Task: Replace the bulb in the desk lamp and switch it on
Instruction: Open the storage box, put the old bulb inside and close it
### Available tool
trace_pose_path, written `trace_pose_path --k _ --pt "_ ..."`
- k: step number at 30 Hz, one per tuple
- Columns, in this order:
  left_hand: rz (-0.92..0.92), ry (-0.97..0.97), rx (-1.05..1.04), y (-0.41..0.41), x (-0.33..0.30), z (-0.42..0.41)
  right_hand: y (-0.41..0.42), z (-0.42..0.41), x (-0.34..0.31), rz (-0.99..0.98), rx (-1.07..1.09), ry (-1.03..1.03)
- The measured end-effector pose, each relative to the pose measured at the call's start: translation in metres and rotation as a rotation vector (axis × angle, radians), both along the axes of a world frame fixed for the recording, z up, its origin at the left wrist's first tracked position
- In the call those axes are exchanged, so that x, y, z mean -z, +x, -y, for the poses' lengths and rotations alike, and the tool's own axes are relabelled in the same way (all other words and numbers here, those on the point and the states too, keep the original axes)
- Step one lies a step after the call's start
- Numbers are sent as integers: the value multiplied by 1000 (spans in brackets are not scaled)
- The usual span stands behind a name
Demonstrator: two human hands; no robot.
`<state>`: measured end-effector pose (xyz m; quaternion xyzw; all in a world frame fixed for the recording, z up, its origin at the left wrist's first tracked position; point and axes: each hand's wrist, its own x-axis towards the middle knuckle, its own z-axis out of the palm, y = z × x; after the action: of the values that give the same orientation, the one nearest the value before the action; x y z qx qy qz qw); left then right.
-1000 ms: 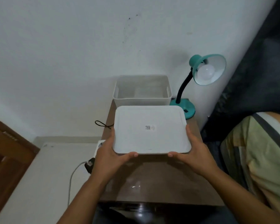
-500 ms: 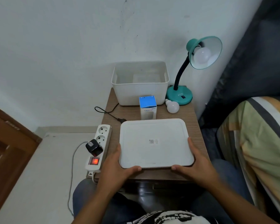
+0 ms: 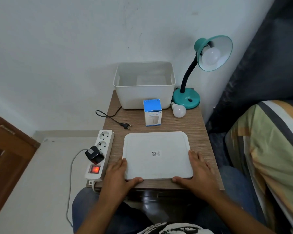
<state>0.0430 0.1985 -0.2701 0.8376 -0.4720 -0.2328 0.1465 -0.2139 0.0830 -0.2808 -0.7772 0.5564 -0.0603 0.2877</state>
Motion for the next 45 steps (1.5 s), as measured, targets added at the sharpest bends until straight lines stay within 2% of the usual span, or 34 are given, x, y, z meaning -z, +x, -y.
trace_pose_path --k 10,17,19,24,29,35,42,45 --pt "21 -22 -1 2 7 8 0 8 5 -72 -15 -61" --pt "2 -116 -48 20 -15 46 16 57 -8 137 79 -123" --pt "23 -177 -17 30 -26 64 24 74 -12 152 93 -139" --pt "-74 -315 -73 58 -64 122 46 117 -21 135 88 -152" --pt "-2 -518 -37 90 -96 178 66 162 -30 155 128 -223" --pt "-13 -378 -98 123 -108 228 84 200 -24 32 166 -216" --pt "-86 -413 -108 128 -111 241 84 203 -21 99 173 -166" --pt "-88 -421 -127 128 -111 240 78 191 -26 202 180 -125"
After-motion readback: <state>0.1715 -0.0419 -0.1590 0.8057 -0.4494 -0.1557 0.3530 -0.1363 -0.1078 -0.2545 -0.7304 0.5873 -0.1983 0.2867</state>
